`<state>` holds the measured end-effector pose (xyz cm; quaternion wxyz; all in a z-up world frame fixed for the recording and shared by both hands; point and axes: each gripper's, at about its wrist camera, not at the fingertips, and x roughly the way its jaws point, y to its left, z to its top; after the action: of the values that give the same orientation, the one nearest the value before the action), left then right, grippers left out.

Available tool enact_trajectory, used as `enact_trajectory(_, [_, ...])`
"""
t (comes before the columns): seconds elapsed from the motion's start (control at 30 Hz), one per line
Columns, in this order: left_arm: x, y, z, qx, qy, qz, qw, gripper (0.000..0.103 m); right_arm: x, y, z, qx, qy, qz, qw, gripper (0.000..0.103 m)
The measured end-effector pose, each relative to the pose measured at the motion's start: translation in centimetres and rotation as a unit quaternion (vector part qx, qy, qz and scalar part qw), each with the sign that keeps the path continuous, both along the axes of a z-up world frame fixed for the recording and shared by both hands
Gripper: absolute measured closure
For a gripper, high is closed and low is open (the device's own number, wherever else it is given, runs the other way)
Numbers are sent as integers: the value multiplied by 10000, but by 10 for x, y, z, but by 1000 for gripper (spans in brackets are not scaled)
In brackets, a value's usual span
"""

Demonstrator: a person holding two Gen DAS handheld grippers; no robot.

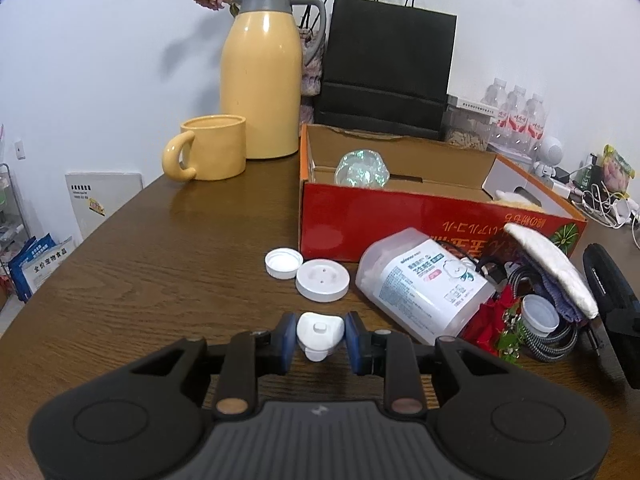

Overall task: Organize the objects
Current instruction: 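Lower the navy case into the box with the right tool while the left tool drops the white cap in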

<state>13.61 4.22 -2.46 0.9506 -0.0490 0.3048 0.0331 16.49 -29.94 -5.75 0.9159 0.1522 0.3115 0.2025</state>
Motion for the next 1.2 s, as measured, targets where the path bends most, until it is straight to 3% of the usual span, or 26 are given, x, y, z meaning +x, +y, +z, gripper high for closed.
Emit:
enact_trajectory(0.6, [7, -21, 46, 63, -612, -237, 9978, 78, 1, 29, 53, -596, -778, 138, 9951, 39])
enact_trajectory(0.93, [40, -39, 75, -47, -925, -345, 9951, 78, 36, 74, 80, -756, -1023, 322, 9914, 39])
enact_trajectory(1.2, [82, -45, 83, -127, -984, -309, 9946, 78, 79, 101, 88, -839, -1087, 332, 9900, 39])
